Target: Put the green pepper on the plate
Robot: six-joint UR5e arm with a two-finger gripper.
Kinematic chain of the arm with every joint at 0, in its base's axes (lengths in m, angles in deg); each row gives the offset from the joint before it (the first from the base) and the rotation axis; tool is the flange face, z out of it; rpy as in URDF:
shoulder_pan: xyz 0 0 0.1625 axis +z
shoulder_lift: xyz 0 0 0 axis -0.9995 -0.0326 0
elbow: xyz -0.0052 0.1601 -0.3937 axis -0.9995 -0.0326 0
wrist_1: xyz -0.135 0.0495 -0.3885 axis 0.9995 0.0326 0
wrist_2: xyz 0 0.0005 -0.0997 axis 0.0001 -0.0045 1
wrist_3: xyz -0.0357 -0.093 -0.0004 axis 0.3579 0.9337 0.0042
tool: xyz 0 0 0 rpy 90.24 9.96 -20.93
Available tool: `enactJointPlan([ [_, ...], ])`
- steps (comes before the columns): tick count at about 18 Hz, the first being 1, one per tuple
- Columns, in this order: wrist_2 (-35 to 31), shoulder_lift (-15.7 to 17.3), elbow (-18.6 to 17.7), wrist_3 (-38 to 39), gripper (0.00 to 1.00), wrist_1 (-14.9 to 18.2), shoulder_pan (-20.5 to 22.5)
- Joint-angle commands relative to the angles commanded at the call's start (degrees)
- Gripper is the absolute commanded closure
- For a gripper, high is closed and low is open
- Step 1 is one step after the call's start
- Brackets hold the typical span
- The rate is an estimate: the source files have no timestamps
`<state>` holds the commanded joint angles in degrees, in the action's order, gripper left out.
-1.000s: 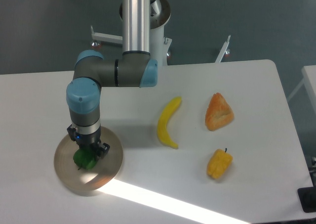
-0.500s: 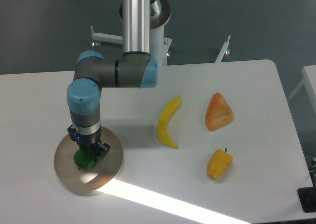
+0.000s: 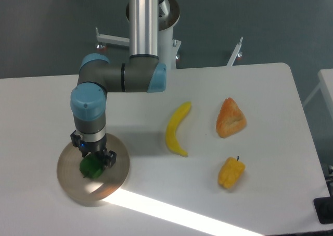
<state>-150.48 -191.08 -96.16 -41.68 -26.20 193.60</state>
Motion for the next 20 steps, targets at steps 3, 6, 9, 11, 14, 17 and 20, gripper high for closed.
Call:
enactJointPlan([
  [3, 0.0, 0.4, 0.1, 0.0, 0.0, 0.0, 0.0],
  [6, 0.0, 0.7, 0.2, 0.3, 0.0, 0.1, 0.1],
  [9, -0.2, 1.4, 0.4, 0.5, 0.0, 0.2, 0.4],
  [11, -0.4, 3.0, 0.4, 0.4, 0.0, 0.4, 1.2],
  [14, -0.4, 4.9, 0.7, -0.1, 0.0, 0.8, 4.4],
  [17, -0.4, 6.2, 1.1, -0.8, 0.0, 0.9, 9.0],
  [20, -0.6, 6.3, 3.2, -6.6, 0.0, 1.1, 12.8],
])
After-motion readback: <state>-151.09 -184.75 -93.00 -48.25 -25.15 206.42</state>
